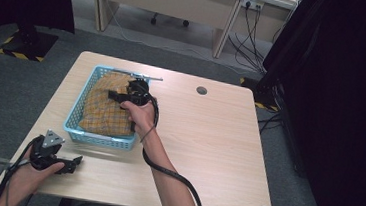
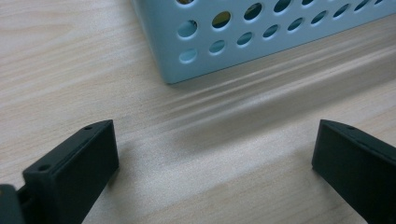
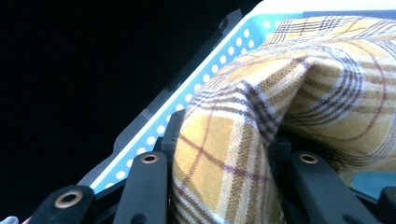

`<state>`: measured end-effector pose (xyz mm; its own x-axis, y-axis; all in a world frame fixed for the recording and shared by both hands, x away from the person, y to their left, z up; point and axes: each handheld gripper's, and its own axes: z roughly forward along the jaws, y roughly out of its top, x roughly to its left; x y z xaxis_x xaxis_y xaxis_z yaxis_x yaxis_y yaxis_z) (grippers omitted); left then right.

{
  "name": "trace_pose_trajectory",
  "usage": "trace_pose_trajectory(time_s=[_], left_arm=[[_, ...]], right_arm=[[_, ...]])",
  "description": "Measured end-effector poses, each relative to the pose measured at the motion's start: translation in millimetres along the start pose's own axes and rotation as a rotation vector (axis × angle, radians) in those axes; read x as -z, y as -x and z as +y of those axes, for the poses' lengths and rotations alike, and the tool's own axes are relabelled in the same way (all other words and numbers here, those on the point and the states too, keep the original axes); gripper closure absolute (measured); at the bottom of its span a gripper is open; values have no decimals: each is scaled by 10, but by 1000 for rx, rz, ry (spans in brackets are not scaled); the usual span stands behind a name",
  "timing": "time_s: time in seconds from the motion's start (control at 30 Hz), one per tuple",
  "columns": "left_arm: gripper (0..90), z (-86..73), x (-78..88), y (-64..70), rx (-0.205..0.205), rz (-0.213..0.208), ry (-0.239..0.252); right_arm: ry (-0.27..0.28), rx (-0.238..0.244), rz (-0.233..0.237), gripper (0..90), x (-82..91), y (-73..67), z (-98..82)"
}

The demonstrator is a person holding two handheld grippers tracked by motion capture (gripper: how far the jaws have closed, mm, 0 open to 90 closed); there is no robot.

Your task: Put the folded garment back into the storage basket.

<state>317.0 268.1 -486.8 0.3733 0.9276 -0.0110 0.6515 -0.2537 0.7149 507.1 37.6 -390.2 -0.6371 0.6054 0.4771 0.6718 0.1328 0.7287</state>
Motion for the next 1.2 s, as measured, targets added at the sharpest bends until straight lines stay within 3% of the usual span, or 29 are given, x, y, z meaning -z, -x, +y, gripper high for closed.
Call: trace_pose_trajectory(time_s=[0.47,1.2], left_arm=[[0,-3,0,8,10,-10,-4],[0,-3,2,9,10,-10,-4]], right_arm=[[-37,-26,-20,503,41,100,-37],[-80,-3,-54,414,161,180,-20]])
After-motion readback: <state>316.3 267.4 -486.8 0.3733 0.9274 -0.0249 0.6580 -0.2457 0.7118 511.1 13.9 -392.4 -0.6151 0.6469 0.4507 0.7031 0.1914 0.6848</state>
